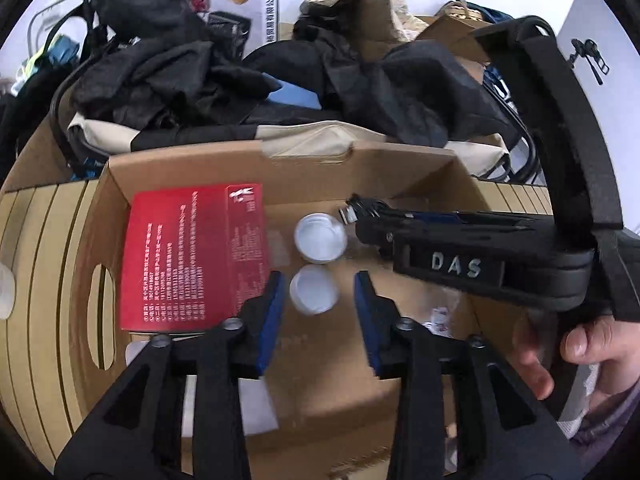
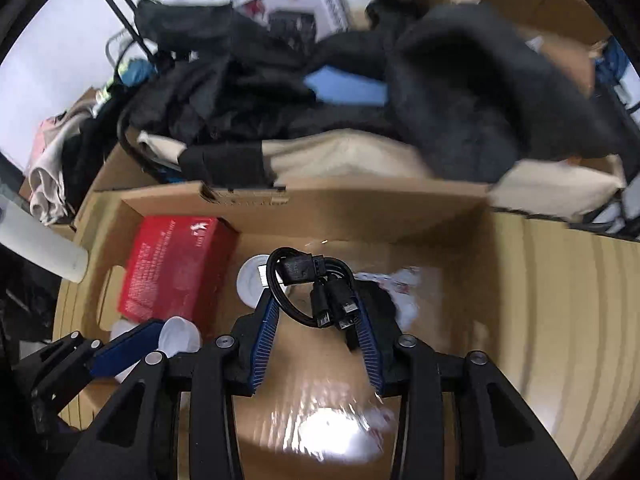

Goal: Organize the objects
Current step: 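Lower the lid and cable into the tray and open both grippers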

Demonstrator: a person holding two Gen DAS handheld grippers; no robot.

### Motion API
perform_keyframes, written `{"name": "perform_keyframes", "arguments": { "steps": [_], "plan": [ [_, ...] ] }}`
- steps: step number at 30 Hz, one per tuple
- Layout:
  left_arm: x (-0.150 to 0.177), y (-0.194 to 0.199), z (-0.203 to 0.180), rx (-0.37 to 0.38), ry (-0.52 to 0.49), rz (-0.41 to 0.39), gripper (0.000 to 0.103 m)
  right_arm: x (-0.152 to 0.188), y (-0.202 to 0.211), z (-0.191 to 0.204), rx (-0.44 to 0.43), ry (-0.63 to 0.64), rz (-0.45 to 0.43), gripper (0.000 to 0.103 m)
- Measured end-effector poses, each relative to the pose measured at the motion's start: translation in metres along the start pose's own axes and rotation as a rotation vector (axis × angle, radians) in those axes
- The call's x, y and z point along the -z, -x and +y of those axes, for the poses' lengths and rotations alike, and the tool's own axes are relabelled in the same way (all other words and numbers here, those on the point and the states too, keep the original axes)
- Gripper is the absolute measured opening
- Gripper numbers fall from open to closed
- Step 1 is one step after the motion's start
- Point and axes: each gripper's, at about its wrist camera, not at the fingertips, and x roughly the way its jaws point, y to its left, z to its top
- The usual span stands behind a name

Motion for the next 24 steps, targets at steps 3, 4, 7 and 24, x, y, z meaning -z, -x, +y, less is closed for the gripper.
{"name": "perform_keyframes", "arguments": {
  "steps": [3,4,7,24],
  "plan": [
    [0.001,0.006,0.007,0.013,0.011,-0.015,0.047,-0.004,0.003,-0.003,-0.038,-0.017,-0.037,0.049],
    [0.0,0.009,0.008,0.013,0.011,-0.018,0.048,-0.005,0.008,-0.004,-0.039,-0.02,-0.043,0.052],
    [-0.001,0.027,0.01,0.007,0.022,-0.027,0.052,-0.002,0.031,-0.006,-0.033,-0.023,-0.074,0.062],
    [0.048,0.25,-0.03,-0.246,-0.045,-0.132,0.094,0.13,0.28,-0.023,0.143,0.085,-0.202,0.068]
  ]
}}
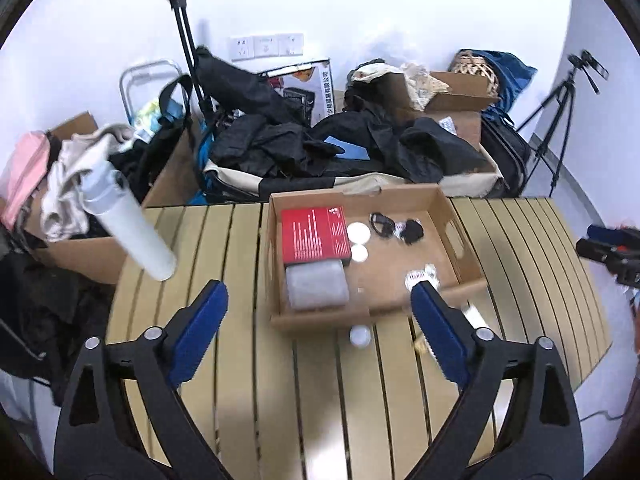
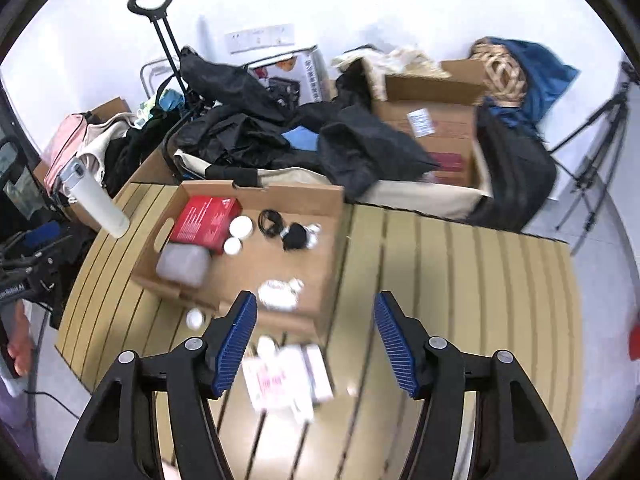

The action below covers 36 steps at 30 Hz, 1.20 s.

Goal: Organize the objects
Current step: 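Lower the lid and cable into the tray and open both grippers, then withdraw both grippers from the tray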

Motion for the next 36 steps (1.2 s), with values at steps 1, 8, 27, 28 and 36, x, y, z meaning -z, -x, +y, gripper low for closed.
{"name": "perform_keyframes", "arguments": {
  "steps": [1,8,27,28,36],
  "plan": [
    [0.005,0.01,-0.003,-0.002,-0.013,-0.004,0.095,0.01,0.016,0.002,-0.004,-0.003,-0.012,0.068],
    [0.068,0.083,-0.02,-0.032,-0.022,-0.018,0.098,0.067,0.075,0.025,-0.034,-0.001,-0.067,0.069],
    [0.288,0.176,-0.037,-0.032,0.054,-0.032,0.103,0.326,0.12,0.094,-0.087,-0.047,-0.027,0.069],
    [0.289,0.178,-0.037,-0.031,0.055,-0.041,0.103,0.327,0.121,0.098,-0.075,-0.039,-0.027,0.069],
    [0.297,0.169,-0.035,-0.009,0.059,-0.017,0.103,0.33,0.121,0.103,-0.082,-0.033,-0.049,0.069]
  ]
}}
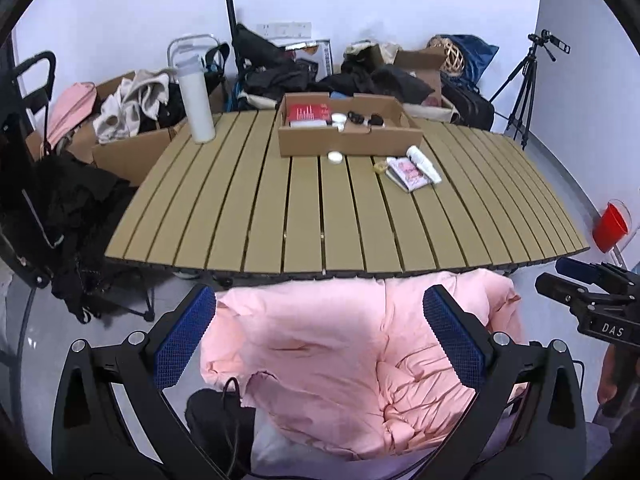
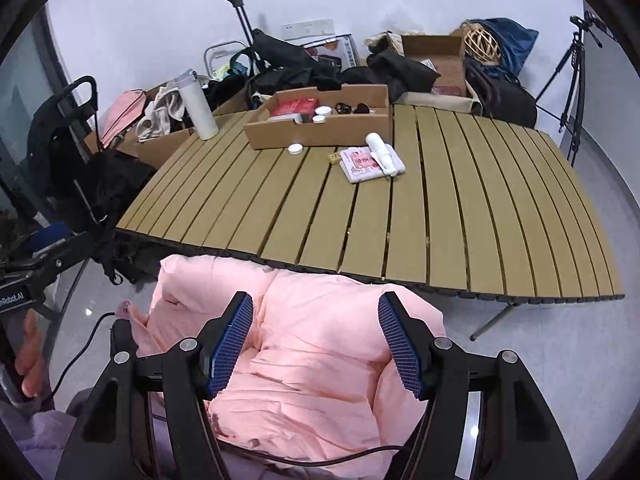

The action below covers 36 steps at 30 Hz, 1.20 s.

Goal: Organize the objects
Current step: 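Withdraw both grippers from the tray, then reach to the white spray bottle and grasp it with the right gripper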

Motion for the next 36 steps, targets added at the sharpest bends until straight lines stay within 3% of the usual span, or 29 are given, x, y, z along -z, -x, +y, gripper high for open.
{"name": "perform_keyframes", "arguments": {
  "steps": [8,13,17,21,24,29,33,35,36],
  "plan": [
    [0.001,-0.045,-0.012,0.031,-0.049,0.032,0.103,0.004,-0.031,-0.025,0.001,-0.069,-0.017,0.069],
    [-0.023,-0.097,-0.011,0.083,-0.038,0.067,0.101,-0.01,-0.07,-0.038,0.044,-0.046,0.015,0.069],
    [-0.067,-0.134,-0.023,0.171,-0.042,0.067,0.092,-0.035,-0.109,-0.058,0.057,-0.061,0.037,0.069],
    [-0.121,-0.183,-0.059,0.287,-0.107,0.03,0.083,-0.07,-0.145,-0.075,0.064,-0.071,0.042,0.065],
    [-0.157,-0.234,-0.095,0.327,-0.161,0.058,0.074,-0.098,-0.176,-0.09,0.048,-0.104,0.045,0.047],
    [-0.192,-0.309,-0.137,0.347,-0.243,0.107,0.07,-0.136,-0.221,-0.107,-0.006,-0.136,0.031,0.045],
    [-0.199,-0.358,-0.151,0.325,-0.239,0.164,0.048,-0.154,-0.257,-0.115,0.001,-0.135,0.061,0.046],
    [-0.2,-0.361,-0.148,0.389,-0.198,0.157,0.038,-0.158,-0.267,-0.119,-0.02,-0.14,0.064,0.046],
    [-0.199,-0.361,-0.145,0.429,-0.182,0.163,0.028,-0.159,-0.269,-0.119,-0.029,-0.138,0.06,0.045]
  ]
}}
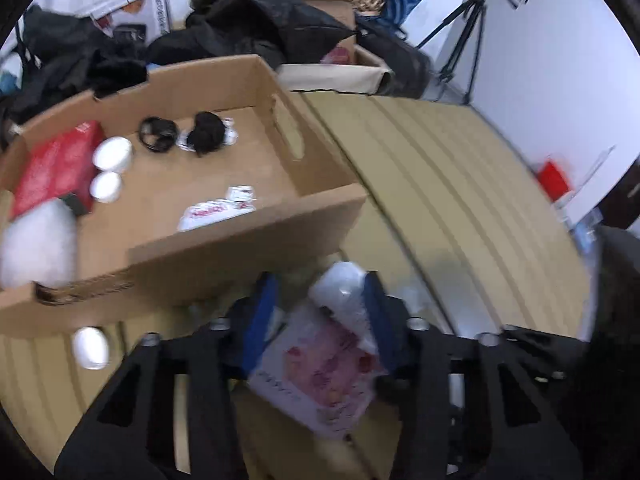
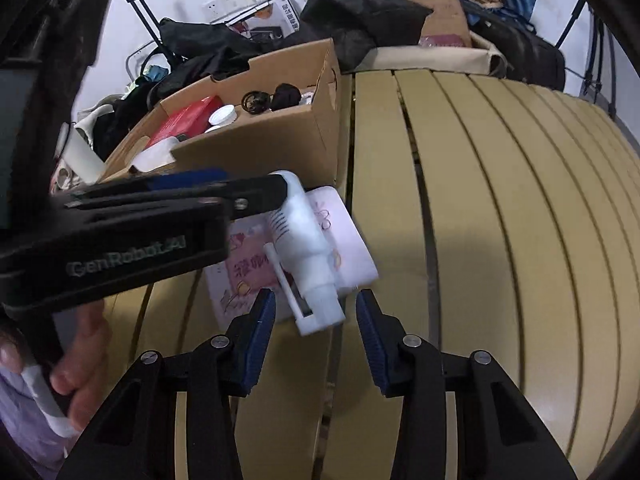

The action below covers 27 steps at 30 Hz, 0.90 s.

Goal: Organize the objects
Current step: 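Reach to the white spray bottle and grasp it with the right gripper, then grasp a white lid on the table with the left gripper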

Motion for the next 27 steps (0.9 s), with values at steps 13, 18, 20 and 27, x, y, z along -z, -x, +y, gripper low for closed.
{"name": "perform_keyframes", "arguments": {
  "steps": [13,18,20,27],
  "plan": [
    [0.064,0.056,0.011,-0.004,0.07,0.021,0.013,0.062,0.026,0.006,0.059,0.014,0.06,0.029],
    [0.088,0.095,0.059,-0.22,0.14,-0.076,0.036,0.09,0.048,0.007,0.101,0.052,0.061,0.029],
    [0.088,0.094,0.077,-0.299,0.146,-0.098,0.049,0.089,0.049,0.007,0.115,0.05,0.057,0.029],
    [0.072,0.056,0.132,-0.3,0.271,-0.078,0.058,0.064,0.033,0.011,0.115,0.031,0.042,0.054]
  ]
}}
